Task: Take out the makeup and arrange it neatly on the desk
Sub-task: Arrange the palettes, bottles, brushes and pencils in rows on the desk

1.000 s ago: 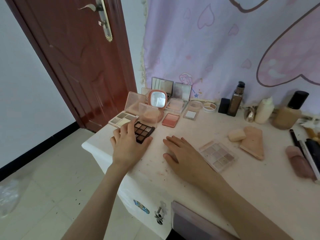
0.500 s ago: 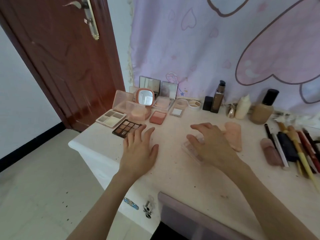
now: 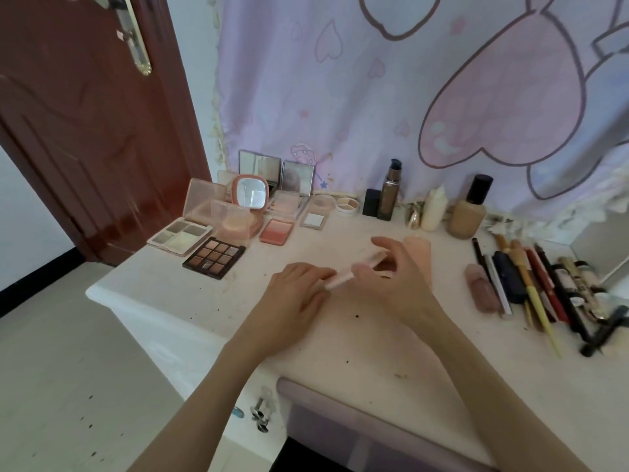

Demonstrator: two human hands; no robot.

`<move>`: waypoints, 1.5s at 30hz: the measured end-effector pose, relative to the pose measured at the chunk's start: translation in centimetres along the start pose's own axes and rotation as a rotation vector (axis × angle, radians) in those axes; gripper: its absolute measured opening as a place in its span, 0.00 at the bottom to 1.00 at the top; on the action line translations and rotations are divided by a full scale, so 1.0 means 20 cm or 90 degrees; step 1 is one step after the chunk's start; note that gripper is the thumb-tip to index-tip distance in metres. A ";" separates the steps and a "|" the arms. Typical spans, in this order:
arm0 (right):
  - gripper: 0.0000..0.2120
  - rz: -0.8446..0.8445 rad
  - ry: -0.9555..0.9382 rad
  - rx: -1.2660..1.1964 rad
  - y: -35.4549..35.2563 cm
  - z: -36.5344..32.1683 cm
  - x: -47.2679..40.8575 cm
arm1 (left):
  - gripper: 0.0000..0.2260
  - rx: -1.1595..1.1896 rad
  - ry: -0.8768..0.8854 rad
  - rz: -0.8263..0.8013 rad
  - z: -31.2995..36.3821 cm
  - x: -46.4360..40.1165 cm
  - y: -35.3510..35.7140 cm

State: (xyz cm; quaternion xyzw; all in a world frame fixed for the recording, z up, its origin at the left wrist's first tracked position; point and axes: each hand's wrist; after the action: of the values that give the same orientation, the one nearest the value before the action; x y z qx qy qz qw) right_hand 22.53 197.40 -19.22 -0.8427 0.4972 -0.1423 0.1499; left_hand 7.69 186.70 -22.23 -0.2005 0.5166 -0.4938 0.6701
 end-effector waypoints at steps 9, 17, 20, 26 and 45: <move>0.29 -0.274 0.155 -0.407 0.11 -0.04 -0.03 | 0.23 0.215 -0.068 0.050 0.01 0.00 -0.03; 0.30 -0.347 0.140 -0.360 0.12 -0.02 0.01 | 0.35 0.255 -0.050 0.068 0.04 0.00 -0.06; 0.22 -0.374 0.141 -0.355 0.11 -0.02 0.00 | 0.36 0.232 -0.047 0.075 0.04 0.01 -0.07; 0.18 -0.330 0.163 -0.376 0.12 -0.01 0.00 | 0.36 0.257 -0.052 0.076 0.03 0.01 -0.07; 0.07 -0.365 0.168 -0.507 0.12 -0.01 0.00 | 0.37 0.248 -0.053 0.169 0.01 0.03 -0.05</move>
State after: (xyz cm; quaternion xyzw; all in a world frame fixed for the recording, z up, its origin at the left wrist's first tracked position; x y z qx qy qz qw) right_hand 20.61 196.22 -19.99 -0.9121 0.2760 -0.0824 -0.2918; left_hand 7.41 185.76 -21.70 -0.0178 0.4051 -0.4828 0.7762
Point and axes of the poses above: each hand's wrist, its own x-axis away from the middle knuckle, its own y-axis out of the palm, z = x × y, and after that the axes turned 12 degrees about y, right-handed
